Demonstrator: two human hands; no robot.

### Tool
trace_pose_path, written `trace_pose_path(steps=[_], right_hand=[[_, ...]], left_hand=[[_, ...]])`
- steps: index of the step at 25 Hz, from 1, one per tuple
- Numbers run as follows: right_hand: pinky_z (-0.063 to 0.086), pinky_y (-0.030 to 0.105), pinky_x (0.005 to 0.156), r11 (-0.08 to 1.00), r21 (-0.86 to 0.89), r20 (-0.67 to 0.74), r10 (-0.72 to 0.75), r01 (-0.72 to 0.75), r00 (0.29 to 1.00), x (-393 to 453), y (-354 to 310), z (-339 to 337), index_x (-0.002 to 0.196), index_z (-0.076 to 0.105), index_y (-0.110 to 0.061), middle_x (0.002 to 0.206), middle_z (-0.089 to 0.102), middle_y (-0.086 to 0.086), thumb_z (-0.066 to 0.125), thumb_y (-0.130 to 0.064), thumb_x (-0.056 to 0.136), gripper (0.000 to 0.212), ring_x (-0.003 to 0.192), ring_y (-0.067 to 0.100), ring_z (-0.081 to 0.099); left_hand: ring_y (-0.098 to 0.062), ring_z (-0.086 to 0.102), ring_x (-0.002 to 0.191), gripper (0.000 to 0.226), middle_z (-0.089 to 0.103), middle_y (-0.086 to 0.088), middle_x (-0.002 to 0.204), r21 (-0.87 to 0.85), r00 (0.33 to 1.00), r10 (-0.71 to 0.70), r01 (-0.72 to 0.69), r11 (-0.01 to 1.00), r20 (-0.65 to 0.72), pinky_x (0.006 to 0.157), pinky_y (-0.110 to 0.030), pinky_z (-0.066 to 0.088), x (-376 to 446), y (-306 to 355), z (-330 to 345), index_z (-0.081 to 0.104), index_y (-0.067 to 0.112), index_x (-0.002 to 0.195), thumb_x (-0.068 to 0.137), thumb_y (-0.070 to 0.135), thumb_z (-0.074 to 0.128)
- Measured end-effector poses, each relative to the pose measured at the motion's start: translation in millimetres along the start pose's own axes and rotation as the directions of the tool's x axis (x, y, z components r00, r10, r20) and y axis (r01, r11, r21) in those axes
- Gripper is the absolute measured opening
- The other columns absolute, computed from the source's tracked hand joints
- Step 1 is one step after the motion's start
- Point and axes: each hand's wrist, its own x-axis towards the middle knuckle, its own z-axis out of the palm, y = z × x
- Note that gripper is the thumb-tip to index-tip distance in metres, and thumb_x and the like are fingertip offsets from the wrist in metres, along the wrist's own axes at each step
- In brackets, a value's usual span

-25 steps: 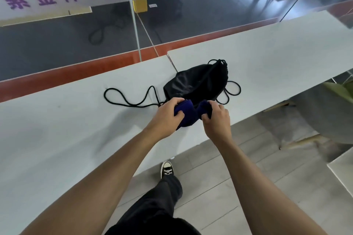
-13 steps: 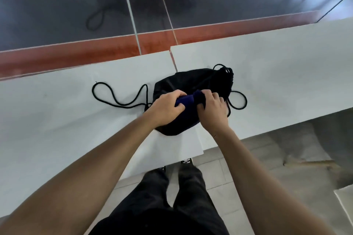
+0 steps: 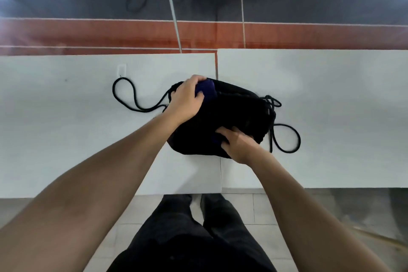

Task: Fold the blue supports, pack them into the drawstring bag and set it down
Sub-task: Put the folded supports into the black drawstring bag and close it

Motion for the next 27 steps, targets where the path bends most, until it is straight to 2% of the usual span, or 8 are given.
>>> trace_pose_path(steps=[4, 7, 10, 15, 19, 22, 25, 27], right_hand=[[0.048, 0.043, 0.100, 0.998, 0.058, 0.017, -0.003, 0.002, 1.000, -2.0, 17.3, -4.5, 0.146, 0.040, -0.037, 0.139, 0.050, 0.010, 0.049, -0.031, 0.099, 0.049, 0.120, 0.032, 0.055], [0.050, 0.043, 0.092, 0.998, 0.051, -0.138, -0.026, 0.034, 0.990, 2.3, 13.4, -13.2, 0.140, 0.046, -0.026, 0.127, 0.057, 0.007, 0.054, -0.028, 0.095, 0.046, 0.112, 0.032, 0.060], [0.049, 0.041, 0.088, 0.997, 0.043, -0.263, -0.048, 0.061, 0.964, 13.2, 7.3, -22.5, 0.126, 0.055, -0.015, 0.116, 0.061, 0.008, 0.058, -0.025, 0.093, 0.035, 0.105, 0.031, 0.060], [0.046, 0.032, 0.095, 0.941, 0.323, -0.150, -0.051, 0.097, 0.987, 21.0, 15.9, -9.5, 0.129, 0.056, -0.023, 0.120, 0.057, 0.000, 0.062, -0.028, 0.096, 0.035, 0.112, 0.020, 0.056], [0.049, 0.036, 0.085, 0.968, 0.154, -0.115, -0.181, 0.198, 0.977, 25.6, 21.4, -0.2, 0.133, 0.050, -0.024, 0.116, 0.057, 0.002, 0.054, -0.033, 0.101, 0.034, 0.103, 0.026, 0.060], [0.051, 0.040, 0.086, 0.992, 0.083, -0.105, -0.090, 0.099, 0.990, 27.2, 31.8, -7.2, 0.136, 0.045, -0.031, 0.122, 0.057, 0.004, 0.048, -0.037, 0.103, 0.034, 0.107, 0.031, 0.059], [0.049, 0.037, 0.085, 0.991, 0.133, -0.121, 0.011, 0.006, 0.993, 22.8, 41.8, -12.5, 0.138, 0.046, -0.036, 0.128, 0.057, 0.008, 0.048, -0.037, 0.103, 0.035, 0.112, 0.031, 0.057], [0.051, 0.039, 0.089, 0.986, 0.164, -0.161, -0.015, 0.041, 0.987, 20.5, 36.8, -12.6, 0.136, 0.048, -0.036, 0.127, 0.052, 0.005, 0.051, -0.036, 0.101, 0.035, 0.112, 0.028, 0.055]], left_hand=[[-0.022, 0.056, 0.118, 0.042, 0.060, 0.002, 0.131, 0.107, 1.000, -0.022, 0.020, 0.994, 0.014, 0.105, -0.051, 0.042, 6.3, 6.7, 9.2, 0.049, 0.030, 0.133, 0.092, 0.018, 0.051], [-0.016, 0.059, 0.111, 0.042, 0.061, 0.002, 0.124, 0.127, 0.988, 0.021, -0.040, 0.991, 0.152, 0.100, -0.038, 0.046, -2.3, 10.7, 14.7, 0.050, 0.031, 0.132, 0.092, 0.018, 0.054], [-0.008, 0.064, 0.096, 0.036, 0.066, 0.008, 0.107, 0.038, 0.959, -0.043, 0.034, 0.999, 0.280, 0.089, -0.031, 0.051, -1.5, 7.6, 19.3, 0.055, 0.034, 0.122, 0.090, 0.020, 0.058], [-0.012, 0.066, 0.094, 0.034, 0.067, 0.006, 0.101, -0.021, 0.927, -0.094, 0.109, 0.994, 0.362, 0.096, -0.039, 0.053, 17.0, -10.0, 25.5, 0.060, 0.027, 0.122, 0.090, 0.016, 0.061], [-0.017, 0.064, 0.101, 0.031, 0.068, 0.006, 0.107, 0.229, 0.885, -0.107, 0.000, 0.973, 0.453, 0.099, -0.048, 0.046, 22.4, -17.9, 28.0, 0.052, 0.034, 0.125, 0.095, 0.027, 0.055], [-0.025, 0.056, 0.117, 0.034, 0.066, 0.002, 0.117, 0.468, 0.876, -0.180, -0.057, 0.882, 0.447, 0.106, -0.057, 0.032, 23.3, -23.2, 22.6, 0.047, 0.032, 0.133, 0.099, 0.030, 0.049], [-0.030, 0.046, 0.125, 0.034, 0.063, 0.002, 0.124, 0.500, 0.905, -0.157, -0.069, 0.863, 0.395, 0.109, -0.064, 0.025, 18.8, -21.7, 21.9, 0.048, 0.036, 0.134, 0.100, 0.034, 0.050], [-0.029, 0.042, 0.125, 0.033, 0.064, 0.005, 0.122, 0.437, 0.938, -0.119, -0.038, 0.899, 0.326, 0.110, -0.064, 0.020, 15.0, -16.6, 31.7, 0.052, 0.040, 0.131, 0.098, 0.037, 0.054]])
